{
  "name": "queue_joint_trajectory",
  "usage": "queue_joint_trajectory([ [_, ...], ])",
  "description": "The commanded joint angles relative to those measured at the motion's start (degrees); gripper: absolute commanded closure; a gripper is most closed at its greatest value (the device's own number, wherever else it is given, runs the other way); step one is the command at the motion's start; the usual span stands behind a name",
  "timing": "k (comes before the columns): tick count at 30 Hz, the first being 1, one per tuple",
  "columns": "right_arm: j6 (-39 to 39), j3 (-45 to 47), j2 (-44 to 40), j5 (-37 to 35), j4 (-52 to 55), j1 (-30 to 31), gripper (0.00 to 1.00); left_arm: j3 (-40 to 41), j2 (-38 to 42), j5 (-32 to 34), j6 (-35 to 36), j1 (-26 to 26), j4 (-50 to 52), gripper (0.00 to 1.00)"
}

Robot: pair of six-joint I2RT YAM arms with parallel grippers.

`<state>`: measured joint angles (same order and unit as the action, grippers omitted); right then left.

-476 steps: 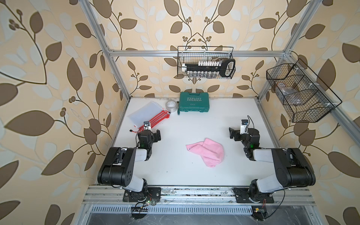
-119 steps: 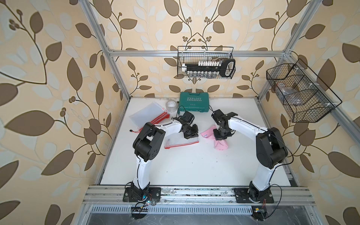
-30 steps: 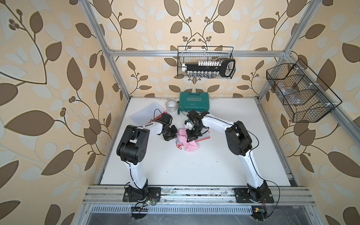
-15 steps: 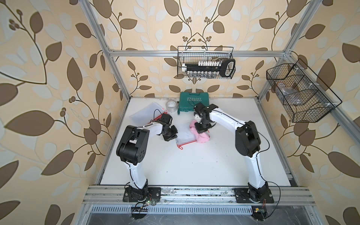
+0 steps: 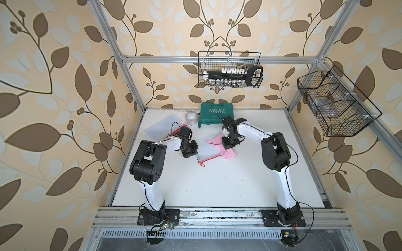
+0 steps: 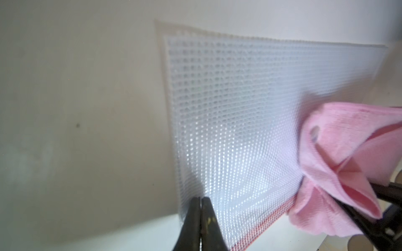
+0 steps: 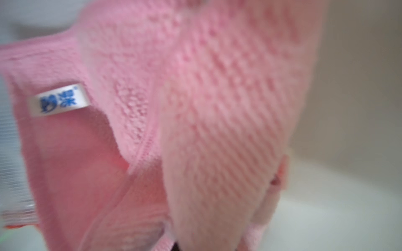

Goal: Wipe the document bag
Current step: Wipe the dirt from the document bag.

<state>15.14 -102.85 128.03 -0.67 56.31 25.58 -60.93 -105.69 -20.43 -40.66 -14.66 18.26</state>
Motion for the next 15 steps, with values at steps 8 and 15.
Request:
queue_joint_trajectory([
  [8,0.4,-3.1,-1.2,3.3,0.4,3.5,1.0,1.2,-0.8,5.7,2.2,0.5,9.0,0.91],
  [15,1.5,-2.7,4.1,3.8,-0.5,2.4,1.0,2.0,1.6,4.8,2.5,1.1,8.9,0.84],
])
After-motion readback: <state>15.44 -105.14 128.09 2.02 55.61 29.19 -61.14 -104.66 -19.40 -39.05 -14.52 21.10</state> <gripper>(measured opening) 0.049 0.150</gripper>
